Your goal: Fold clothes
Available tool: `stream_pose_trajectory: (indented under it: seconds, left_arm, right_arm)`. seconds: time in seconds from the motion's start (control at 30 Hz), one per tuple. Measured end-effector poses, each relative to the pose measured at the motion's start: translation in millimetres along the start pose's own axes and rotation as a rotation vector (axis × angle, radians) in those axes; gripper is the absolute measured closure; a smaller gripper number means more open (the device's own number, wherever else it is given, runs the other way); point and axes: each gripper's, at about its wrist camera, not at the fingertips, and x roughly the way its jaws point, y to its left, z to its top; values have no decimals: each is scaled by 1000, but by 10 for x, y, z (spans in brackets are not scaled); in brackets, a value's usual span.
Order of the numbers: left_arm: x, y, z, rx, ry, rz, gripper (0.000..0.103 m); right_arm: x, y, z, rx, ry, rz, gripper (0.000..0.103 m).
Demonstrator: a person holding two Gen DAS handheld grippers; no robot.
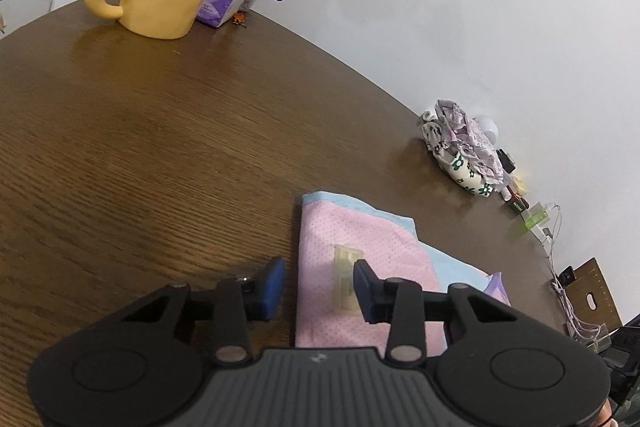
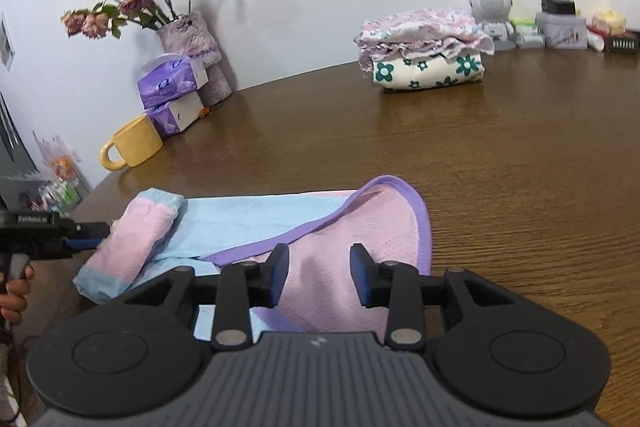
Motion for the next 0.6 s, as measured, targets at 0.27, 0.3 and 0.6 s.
stream_pose_trajectory:
  seconds: [0.27,0.3,0.6]
  left_arm:
    - [62,-52,8,45,22,-11,71]
    - [71,-61,10,51,24,-7,72]
    - [102,-96,-17,57,15,12,81]
  right_arm:
    - [65,-179,20,66,-2,65,69]
    - [71,-194,25,71,-1,67,69]
    - [140,-106,46,4,16,-41,62]
